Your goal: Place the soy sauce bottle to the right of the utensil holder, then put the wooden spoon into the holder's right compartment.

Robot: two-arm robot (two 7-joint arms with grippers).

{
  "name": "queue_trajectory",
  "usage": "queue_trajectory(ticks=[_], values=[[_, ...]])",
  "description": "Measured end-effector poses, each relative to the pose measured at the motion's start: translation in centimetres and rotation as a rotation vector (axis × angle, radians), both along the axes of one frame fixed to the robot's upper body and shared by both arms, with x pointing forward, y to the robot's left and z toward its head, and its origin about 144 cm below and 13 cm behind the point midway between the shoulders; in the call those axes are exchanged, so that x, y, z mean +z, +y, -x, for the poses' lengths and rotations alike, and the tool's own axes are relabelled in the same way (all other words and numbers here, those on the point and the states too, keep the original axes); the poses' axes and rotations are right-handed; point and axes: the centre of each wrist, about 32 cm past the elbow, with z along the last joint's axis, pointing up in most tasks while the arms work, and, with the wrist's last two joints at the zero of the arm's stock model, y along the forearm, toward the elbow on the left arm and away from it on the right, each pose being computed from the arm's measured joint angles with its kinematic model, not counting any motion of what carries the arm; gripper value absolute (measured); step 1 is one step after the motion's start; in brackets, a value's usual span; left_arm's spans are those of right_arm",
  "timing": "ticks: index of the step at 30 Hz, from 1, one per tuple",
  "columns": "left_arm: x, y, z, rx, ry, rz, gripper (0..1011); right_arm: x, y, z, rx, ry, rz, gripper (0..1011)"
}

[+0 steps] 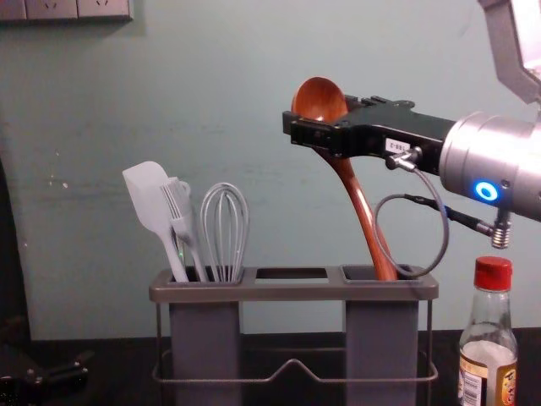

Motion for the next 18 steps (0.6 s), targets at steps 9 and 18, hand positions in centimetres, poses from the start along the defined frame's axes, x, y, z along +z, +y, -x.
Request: queue_trajectory(ticks=[9,18], values=[[0.0,0.0,0.0,0.000,0.000,0.000,1005,0.1,-1.1,1.6,-0.003,0.018,-0.007,839],[0.0,0.0,0.0,0.000,0.000,0.000,1005,0.4,-2.2,3.2,-0.001,0.046,-0.002,839]])
